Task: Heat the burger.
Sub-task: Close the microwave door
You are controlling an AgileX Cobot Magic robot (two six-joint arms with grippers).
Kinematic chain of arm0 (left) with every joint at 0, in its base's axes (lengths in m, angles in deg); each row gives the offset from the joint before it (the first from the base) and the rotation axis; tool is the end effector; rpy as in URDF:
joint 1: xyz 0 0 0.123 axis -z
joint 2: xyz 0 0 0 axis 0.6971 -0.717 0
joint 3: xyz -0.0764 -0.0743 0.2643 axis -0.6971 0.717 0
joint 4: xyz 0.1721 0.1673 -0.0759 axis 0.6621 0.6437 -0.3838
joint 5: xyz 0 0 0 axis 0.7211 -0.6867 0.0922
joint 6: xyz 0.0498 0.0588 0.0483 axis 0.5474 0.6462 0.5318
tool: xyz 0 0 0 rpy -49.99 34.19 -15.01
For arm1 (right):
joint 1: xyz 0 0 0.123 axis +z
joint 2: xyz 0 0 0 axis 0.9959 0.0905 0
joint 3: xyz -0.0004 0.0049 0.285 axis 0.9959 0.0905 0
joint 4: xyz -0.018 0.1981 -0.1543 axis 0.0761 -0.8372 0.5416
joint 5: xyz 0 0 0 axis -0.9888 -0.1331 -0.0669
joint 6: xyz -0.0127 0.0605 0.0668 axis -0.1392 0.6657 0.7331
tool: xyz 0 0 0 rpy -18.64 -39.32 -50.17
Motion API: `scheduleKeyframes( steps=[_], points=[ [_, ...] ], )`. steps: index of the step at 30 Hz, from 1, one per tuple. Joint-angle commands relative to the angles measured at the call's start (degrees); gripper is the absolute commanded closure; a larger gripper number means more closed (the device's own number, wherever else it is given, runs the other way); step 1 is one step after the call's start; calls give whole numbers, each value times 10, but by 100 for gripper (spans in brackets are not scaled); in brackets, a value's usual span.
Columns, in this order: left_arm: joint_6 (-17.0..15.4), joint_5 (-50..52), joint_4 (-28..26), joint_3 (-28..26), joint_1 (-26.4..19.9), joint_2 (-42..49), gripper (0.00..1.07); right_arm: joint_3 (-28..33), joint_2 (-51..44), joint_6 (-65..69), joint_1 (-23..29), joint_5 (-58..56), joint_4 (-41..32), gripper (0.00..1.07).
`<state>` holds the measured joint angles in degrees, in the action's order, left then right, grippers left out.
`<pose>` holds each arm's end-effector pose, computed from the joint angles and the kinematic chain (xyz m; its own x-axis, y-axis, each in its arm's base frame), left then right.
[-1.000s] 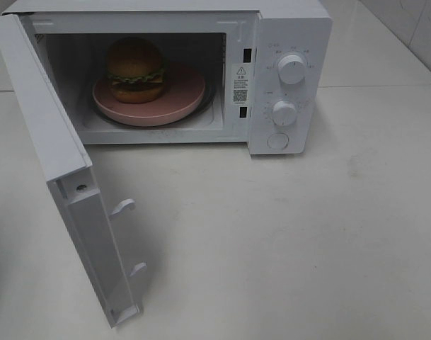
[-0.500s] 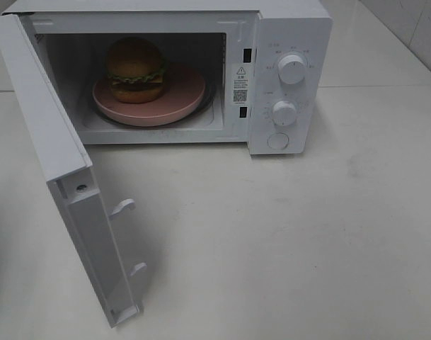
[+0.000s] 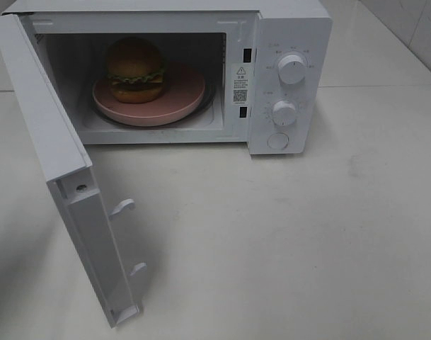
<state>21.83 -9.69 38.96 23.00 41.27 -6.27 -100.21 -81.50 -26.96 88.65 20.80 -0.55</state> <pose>0.1788 -0.0263 0.1968 -0.1757 0.0619 -0.9825 0.3483 0.9374 -0.0032 -0.0056 -0.0059 0.2822 -0.4177 -0.0639 -0.9063 -0.0275 0.9980 -0.0577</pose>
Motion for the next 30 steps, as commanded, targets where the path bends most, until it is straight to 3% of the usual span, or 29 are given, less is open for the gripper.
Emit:
scheduleKeyframes(
  steps=[1,5,10,13,14,15,16,18,20,30],
  points=[
    [-6,55,4,-1,3,-34,107,2,-15,0,-3,4,-1,32],
    [-6,91,3,-4,10,-59,107,2,-15,0,-3,4,-1,32],
    [31,92,-22,-19,59,-92,107,2,-15,0,-3,4,-1,32],
    [53,95,-69,-22,95,-105,107,2,-15,0,-3,4,-1,32],
    [78,95,-112,-22,121,-114,107,2,-15,0,-3,4,-1,32],
    [78,95,-112,-22,121,-114,107,2,-15,0,-3,4,-1,32],
    [97,96,-148,-22,144,-122,107,2,-15,0,-3,4,-1,32],
    [103,97,-160,-22,155,-125,107,2,-15,0,-3,4,-1,32],
    [131,114,-213,-23,203,-145,107,2,-15,0,-3,4,-1,32],
    [156,122,-298,-68,300,-206,107,2,-15,0,-3,4,-1,32]
  ],
)
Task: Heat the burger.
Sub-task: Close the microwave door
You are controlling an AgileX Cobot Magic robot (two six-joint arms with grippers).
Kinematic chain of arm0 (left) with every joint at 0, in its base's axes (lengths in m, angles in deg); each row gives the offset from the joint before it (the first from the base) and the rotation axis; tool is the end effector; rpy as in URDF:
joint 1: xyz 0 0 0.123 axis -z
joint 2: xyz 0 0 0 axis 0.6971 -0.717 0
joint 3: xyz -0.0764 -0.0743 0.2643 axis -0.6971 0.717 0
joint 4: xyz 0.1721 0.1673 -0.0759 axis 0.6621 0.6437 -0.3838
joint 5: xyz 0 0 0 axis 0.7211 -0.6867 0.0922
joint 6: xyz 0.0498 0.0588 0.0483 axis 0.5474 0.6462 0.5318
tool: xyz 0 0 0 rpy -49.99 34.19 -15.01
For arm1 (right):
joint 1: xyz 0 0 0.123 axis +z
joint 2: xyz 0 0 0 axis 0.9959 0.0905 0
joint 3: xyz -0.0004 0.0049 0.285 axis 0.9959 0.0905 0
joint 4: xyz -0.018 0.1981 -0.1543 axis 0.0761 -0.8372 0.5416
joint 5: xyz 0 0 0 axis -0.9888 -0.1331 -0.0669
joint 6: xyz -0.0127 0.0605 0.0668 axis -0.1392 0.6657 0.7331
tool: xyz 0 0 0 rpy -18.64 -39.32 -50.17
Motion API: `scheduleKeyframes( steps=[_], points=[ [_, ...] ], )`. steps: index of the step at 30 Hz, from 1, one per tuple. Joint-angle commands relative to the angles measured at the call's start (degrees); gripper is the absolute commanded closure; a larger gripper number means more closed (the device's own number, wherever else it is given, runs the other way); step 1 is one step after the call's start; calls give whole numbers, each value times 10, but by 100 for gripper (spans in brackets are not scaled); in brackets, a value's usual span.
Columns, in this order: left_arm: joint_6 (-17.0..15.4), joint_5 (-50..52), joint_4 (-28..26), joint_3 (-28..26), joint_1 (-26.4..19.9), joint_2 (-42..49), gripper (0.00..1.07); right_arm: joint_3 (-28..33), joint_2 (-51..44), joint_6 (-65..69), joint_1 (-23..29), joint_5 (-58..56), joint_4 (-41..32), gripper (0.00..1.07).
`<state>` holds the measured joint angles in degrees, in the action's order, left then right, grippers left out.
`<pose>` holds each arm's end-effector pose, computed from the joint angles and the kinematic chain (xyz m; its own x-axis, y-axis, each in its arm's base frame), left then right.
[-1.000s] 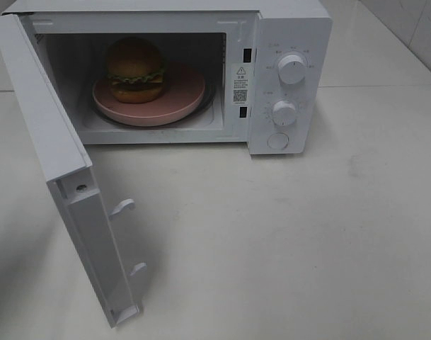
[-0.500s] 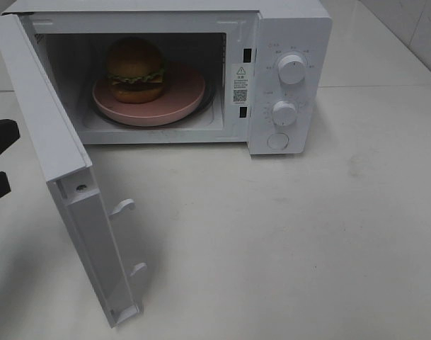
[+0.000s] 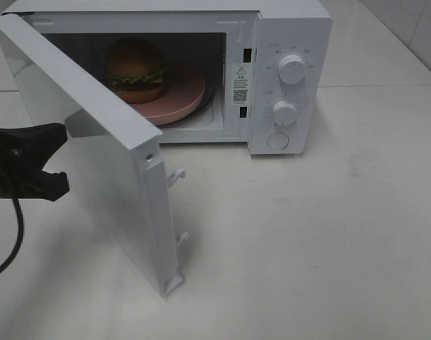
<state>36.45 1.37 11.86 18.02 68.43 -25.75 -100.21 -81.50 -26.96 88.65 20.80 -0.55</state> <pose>0.2053 -0.1013 0.1704 -0.1806 0.0371 -0.9829 0.4817 0.8746 -0.0555 -0.0056 -0.0059 0.2822 -0.4177 -0.0639 -0.9063 -0.0275 0.9980 -0.0577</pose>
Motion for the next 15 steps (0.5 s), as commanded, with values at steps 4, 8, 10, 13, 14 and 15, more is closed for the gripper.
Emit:
scheduleKeyframes(
  steps=[4,8,10,13,14,15],
  points=[
    [31,11,-83,-50,76,-38,107,2,-15,0,-3,4,-1,32],
    [63,10,-139,-84,119,-62,107,2,-15,0,-3,4,-1,32],
    [71,10,-167,-112,142,-84,107,2,-15,0,-3,4,-1,32],
    [73,7,-193,-140,160,-102,107,2,-15,0,-3,4,-1,32],
    [73,7,-193,-140,160,-102,107,2,-15,0,-3,4,-1,32],
    [78,6,-203,-152,166,-108,107,2,-15,0,-3,4,-1,32]
  ],
)
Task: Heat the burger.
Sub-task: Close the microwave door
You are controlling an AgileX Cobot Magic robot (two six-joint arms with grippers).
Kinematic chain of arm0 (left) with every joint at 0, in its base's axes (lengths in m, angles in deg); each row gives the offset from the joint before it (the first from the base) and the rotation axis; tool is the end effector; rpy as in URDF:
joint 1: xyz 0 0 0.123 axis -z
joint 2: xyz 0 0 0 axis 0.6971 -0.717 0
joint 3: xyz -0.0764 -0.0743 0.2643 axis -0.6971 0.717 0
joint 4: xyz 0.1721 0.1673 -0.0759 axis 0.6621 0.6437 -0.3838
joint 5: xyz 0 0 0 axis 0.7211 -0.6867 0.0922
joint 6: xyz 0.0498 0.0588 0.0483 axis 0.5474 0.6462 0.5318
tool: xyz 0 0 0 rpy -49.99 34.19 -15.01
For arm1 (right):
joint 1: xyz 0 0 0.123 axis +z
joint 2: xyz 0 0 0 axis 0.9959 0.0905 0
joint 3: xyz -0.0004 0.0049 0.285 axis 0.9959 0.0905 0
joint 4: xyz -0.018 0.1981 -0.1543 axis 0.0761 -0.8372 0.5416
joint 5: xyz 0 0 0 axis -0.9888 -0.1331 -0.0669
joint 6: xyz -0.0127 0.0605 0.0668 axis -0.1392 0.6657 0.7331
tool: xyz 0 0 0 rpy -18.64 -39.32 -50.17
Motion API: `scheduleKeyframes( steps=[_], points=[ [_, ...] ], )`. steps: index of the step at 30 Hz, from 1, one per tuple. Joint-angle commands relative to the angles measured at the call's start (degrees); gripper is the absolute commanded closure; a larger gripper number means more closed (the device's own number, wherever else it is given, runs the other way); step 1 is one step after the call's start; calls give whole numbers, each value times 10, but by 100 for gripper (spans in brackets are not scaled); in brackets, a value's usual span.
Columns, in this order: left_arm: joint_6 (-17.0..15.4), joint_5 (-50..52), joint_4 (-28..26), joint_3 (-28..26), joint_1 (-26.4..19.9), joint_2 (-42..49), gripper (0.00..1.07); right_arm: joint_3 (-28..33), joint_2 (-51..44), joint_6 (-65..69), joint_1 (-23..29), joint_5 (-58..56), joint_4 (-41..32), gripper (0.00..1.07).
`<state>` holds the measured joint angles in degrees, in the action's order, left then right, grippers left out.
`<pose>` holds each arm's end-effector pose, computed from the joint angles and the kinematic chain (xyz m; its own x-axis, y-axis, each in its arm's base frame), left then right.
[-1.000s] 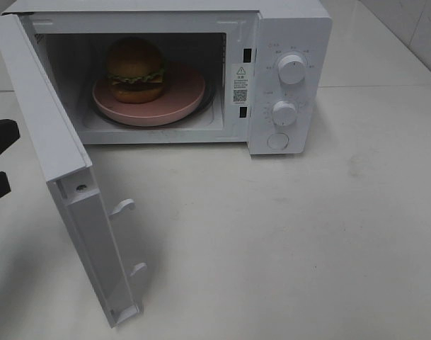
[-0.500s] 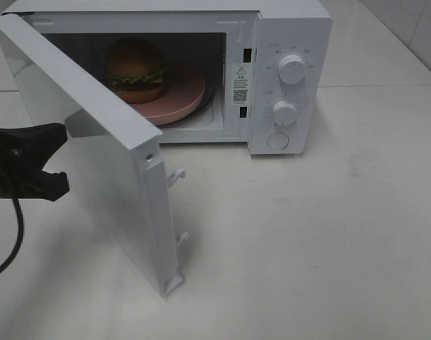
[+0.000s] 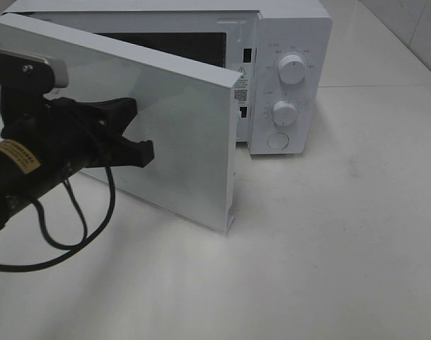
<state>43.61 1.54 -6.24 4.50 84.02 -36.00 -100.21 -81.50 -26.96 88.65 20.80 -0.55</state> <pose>0.2337 -0.1745 0.1746 -0.1408 0.0003 -0.9900 0.4882 0.8700 -0.0692 -0.0056 -0.0059 0.2822 -0.4177 -0.0639 -0.9063 -0.0275 0.9980 -0.0577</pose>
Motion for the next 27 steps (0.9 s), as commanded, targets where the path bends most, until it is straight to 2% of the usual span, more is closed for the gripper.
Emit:
scheduleKeyframes(
  steps=[1,3,4,5,6,11,18,21,27],
  points=[
    [7,5,-22,-17,10,-6,107,2,-15,0,-3,4,-1,32],
    [48,-13,-72,-61,29,-30,107,2,-15,0,-3,4,-1,32],
    [48,-13,-72,-61,29,-30,107,2,-15,0,-3,4,-1,32],
    [62,-18,-87,-73,33,-36,107,2,-15,0,-3,4,-1,32],
    [89,-30,-116,-95,38,-47,107,2,-15,0,-3,4,-1,32],
    [101,-53,-163,-148,38,-74,107,2,-15,0,-3,4,-1,32],
    [107,-69,-176,-198,38,-105,107,2,-15,0,-3,4,-1,32],
    [122,-71,-183,-221,38,-121,107,2,-15,0,-3,4,-1,32],
    [159,-77,-231,-264,38,-140,107,2,-15,0,-3,4,-1,32]
  ],
)
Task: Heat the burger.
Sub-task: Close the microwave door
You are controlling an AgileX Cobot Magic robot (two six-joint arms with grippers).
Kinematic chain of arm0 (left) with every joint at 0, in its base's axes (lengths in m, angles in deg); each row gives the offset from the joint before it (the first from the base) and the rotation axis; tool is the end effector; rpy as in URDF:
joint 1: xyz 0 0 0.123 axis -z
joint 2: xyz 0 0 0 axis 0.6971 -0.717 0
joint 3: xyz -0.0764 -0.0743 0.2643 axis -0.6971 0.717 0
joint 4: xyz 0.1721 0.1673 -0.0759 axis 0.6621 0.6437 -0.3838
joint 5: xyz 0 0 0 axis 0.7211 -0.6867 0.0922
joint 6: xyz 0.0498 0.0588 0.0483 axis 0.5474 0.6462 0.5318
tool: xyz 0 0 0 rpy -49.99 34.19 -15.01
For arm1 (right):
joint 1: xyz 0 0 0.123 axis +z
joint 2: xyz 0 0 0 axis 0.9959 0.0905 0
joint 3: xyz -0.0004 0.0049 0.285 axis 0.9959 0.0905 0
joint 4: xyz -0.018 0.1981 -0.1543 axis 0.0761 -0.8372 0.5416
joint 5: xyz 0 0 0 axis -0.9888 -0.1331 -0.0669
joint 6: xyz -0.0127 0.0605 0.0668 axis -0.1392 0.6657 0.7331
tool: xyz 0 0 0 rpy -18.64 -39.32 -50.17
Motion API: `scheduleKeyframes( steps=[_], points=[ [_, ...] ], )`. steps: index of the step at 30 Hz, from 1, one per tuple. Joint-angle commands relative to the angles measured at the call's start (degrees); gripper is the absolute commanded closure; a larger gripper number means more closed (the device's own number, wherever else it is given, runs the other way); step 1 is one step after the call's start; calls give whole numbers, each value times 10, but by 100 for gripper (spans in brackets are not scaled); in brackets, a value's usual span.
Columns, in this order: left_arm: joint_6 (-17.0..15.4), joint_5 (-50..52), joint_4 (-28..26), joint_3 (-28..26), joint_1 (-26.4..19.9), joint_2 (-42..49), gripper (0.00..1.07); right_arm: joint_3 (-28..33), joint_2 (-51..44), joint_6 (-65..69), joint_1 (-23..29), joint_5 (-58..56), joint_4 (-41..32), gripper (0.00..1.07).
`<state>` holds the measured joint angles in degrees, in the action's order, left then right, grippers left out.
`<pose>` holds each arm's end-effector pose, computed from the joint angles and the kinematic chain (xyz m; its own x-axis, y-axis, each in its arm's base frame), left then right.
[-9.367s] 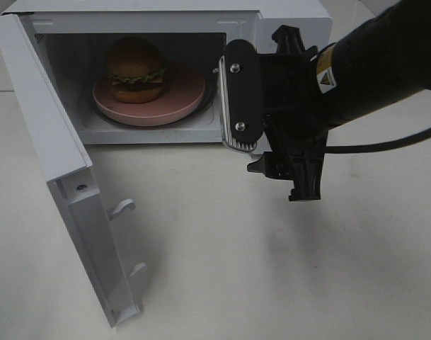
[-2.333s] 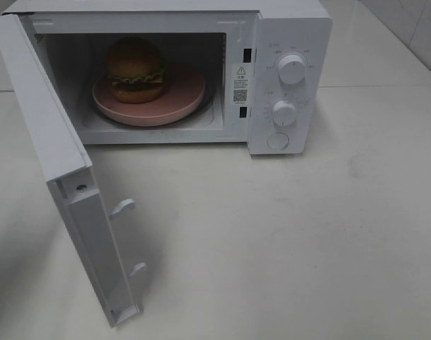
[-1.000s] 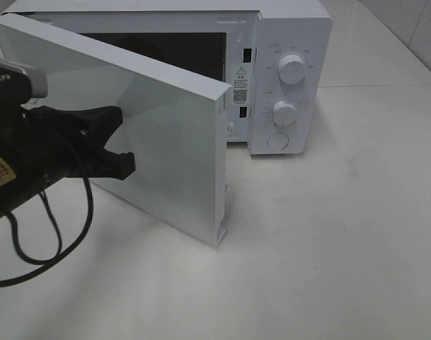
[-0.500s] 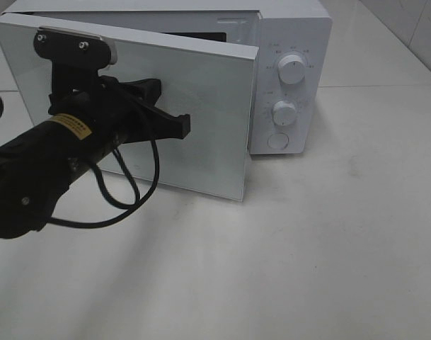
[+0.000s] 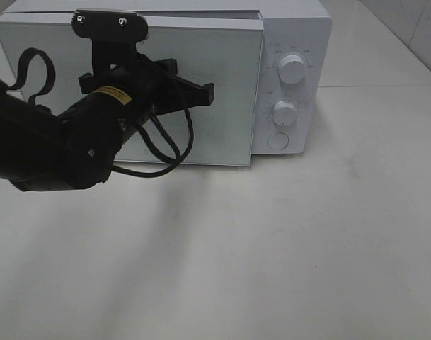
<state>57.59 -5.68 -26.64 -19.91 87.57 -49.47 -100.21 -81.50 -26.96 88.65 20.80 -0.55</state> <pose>0.3054 -0.2379 0.1801 -0.1375 -0.0245 -0.9902 0.3210 0.9447 -0.0679 -0.0056 -0.0059 0.2822 -0.4177 -0.0639 -0.9063 -0.0275 0.9980 -0.0577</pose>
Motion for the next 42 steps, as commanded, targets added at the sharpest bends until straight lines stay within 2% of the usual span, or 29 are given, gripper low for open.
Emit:
scheduleKeyframes(
  steps=[1,2,4,5,6,9,19,24,28,30,32,35,37,42],
  points=[
    [35,-22,-37,-38,3,-10,107,2,-15,0,-3,4,-1,32],
    [35,-22,-37,-38,3,-10,107,2,-15,0,-3,4,-1,32],
    [62,-33,-50,-62,3,-21,107,2,-15,0,-3,4,-1,32],
    [62,-33,-50,-62,3,-21,107,2,-15,0,-3,4,-1,32],
    [76,-36,-57,-79,1,-29,107,2,-15,0,-3,4,-1,32],
    [87,-44,-70,-100,-4,-37,107,2,-15,0,-3,4,-1,32],
    [88,-69,-65,-139,-22,-49,107,2,-15,0,-3,4,-1,32],
    [102,-88,-62,-117,1,-37,107,2,-15,0,-3,4,-1,32],
    [100,-100,-62,-60,31,-5,107,2,-15,0,-3,4,-1,32],
    [100,-103,-60,-53,37,-1,107,2,-15,0,-3,4,-1,32],
    [99,-172,-40,-31,46,24,107,2,-15,0,-3,4,-1,32],
    [99,-200,-37,-31,46,31,107,2,-15,0,-3,4,-1,32],
    [99,-320,-5,-31,46,51,107,2,-15,0,-3,4,-1,32],
    [99,-414,15,-31,46,66,107,2,-15,0,-3,4,-1,32]
  ],
)
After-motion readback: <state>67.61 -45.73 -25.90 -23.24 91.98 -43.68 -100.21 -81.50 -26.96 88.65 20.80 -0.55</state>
